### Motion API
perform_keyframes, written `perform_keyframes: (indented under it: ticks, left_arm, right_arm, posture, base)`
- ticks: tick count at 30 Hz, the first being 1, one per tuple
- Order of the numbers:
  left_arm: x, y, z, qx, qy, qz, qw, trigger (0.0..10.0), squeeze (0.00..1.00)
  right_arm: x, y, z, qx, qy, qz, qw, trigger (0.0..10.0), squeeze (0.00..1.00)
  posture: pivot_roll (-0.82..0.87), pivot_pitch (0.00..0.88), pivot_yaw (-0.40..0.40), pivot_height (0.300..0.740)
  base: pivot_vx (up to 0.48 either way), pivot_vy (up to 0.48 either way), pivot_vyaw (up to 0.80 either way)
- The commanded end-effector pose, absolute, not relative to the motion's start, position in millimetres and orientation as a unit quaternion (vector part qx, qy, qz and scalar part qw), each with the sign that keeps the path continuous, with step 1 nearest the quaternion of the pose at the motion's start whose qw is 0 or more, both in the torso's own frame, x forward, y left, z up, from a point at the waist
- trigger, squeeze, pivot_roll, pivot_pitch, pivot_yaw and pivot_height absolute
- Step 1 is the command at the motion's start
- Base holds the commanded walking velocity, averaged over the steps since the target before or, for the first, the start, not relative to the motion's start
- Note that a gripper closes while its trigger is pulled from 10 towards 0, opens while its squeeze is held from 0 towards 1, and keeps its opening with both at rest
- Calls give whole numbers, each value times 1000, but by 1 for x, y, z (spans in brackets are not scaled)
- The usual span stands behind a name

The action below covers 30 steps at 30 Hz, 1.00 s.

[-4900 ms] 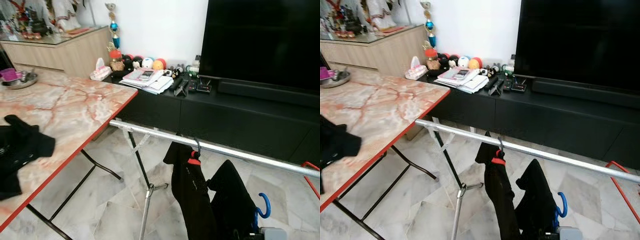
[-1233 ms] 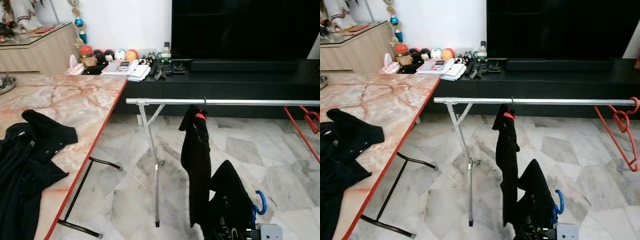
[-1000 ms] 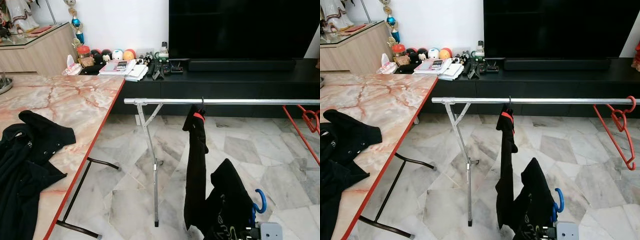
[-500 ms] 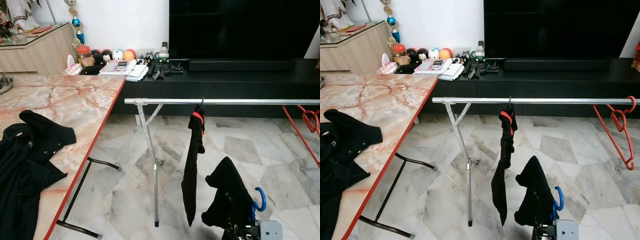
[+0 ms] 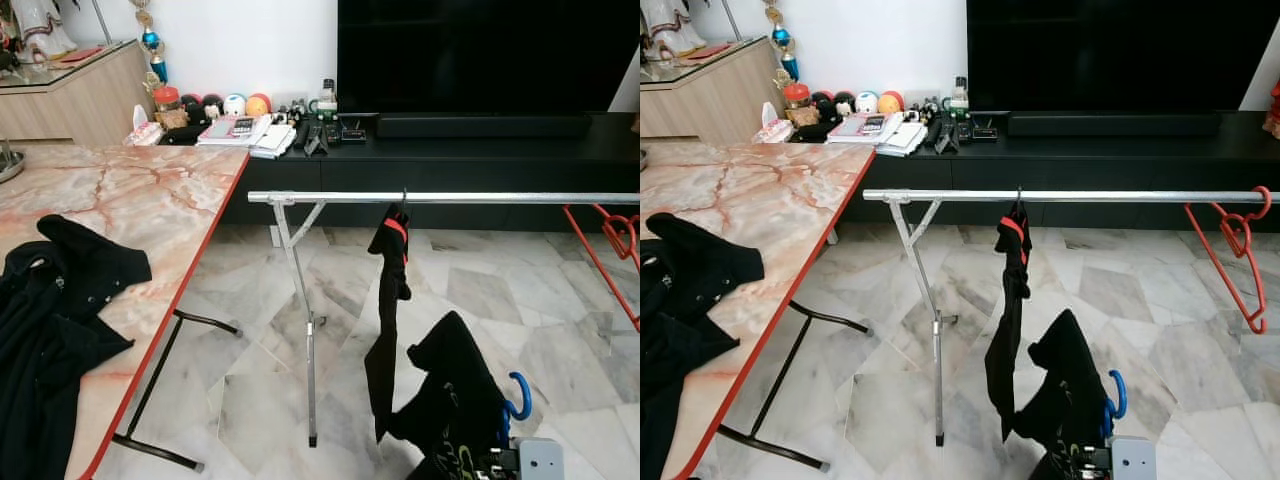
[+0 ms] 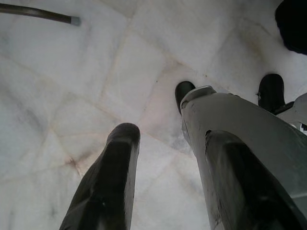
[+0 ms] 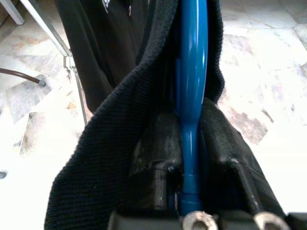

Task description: Hang hanger

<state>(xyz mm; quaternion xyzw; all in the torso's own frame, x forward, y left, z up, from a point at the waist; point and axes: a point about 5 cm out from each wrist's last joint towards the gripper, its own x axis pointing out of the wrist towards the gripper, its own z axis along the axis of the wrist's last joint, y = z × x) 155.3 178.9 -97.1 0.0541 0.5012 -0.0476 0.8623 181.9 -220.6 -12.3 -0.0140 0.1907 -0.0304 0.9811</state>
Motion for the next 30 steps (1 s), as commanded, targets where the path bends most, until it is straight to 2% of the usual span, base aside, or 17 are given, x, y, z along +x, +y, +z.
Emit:
perform_keyframes:
  ticks: [1,30]
  left_arm:
    - [146,180,-100,53,514,-48,855,10000,0]
    - [146,179,-101,52,514,-47,855,10000,0]
  right_arm:
    - [183,-223,-10,-18,180,-33,983,10000,0]
    - [185,-223,-10,-19,179,-32,983,10000,0]
  posture:
    - [-29,13,28,740]
    - [-27,14,25,740]
  base:
    - [-270,0,0]
    - [-275,0,0]
